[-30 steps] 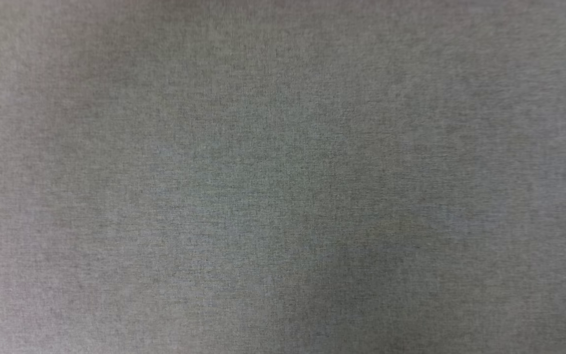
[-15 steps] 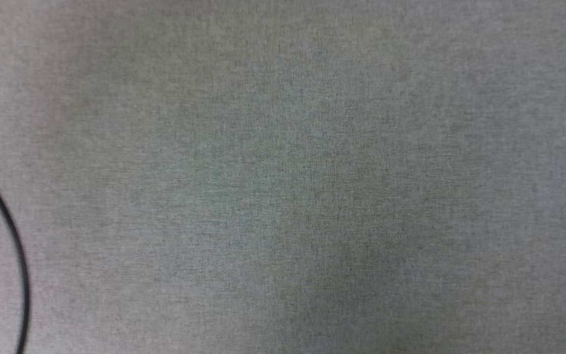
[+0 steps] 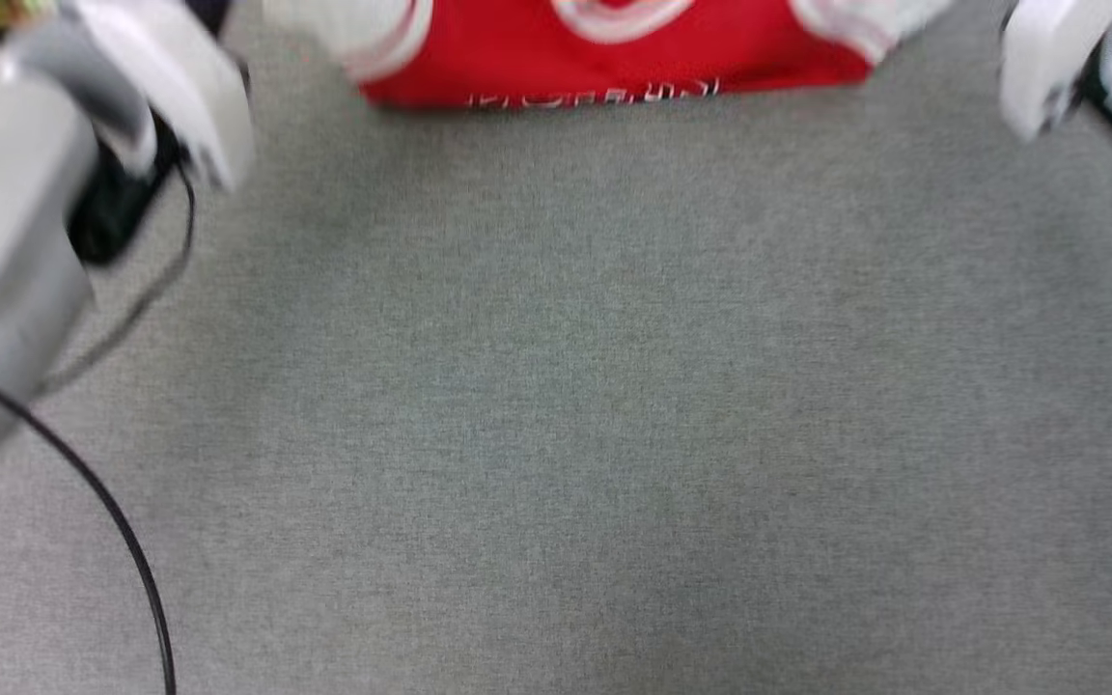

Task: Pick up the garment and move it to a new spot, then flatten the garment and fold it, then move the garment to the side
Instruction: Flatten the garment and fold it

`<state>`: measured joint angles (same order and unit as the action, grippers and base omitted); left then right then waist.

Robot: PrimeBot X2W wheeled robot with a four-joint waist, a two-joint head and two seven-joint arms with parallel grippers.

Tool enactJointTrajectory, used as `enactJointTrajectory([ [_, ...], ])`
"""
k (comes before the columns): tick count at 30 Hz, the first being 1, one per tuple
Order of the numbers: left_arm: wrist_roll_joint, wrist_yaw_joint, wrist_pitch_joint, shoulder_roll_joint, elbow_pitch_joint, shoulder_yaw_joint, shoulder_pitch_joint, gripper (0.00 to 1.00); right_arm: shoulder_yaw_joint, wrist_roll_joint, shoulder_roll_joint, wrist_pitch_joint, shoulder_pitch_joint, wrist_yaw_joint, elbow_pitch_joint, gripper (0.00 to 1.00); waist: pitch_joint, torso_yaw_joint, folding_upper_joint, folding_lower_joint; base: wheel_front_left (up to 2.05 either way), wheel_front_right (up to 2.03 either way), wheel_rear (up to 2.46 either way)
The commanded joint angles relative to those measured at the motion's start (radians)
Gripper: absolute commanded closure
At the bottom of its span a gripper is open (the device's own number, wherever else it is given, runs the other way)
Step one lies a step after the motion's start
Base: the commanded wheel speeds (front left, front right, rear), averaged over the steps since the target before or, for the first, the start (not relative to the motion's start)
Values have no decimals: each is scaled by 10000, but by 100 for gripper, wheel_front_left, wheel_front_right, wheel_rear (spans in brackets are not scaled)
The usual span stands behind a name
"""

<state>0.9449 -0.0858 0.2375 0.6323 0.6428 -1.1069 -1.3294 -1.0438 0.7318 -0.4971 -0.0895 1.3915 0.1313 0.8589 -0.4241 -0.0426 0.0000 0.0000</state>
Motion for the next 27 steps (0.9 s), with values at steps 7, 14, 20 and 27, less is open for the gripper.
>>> enactJointTrajectory([
  [7,678,867,211,775,-1589,-268,3292,100,-1010,799,-569,-390,-2454,-10,-893,100,1204,351,0,0,0,0,0],
  [14,1461,2376,261,2107,-3798,-467,6823,100,-1516,1696,-1720,-799,-5388,-10,-1624,100,2387,544,0,0,0,0,0],
  [20,1927,3265,283,2644,-4784,-526,8600,100,-1447,2148,-2273,-1027,-7383,-10,-1895,100,3109,595,0,0,0,0,0],
  [27,2160,3921,285,3000,-5352,237,10302,100,-920,2457,-2954,-1307,-9567,-10,-2408,100,3745,576,0,0,0,0,0],
])
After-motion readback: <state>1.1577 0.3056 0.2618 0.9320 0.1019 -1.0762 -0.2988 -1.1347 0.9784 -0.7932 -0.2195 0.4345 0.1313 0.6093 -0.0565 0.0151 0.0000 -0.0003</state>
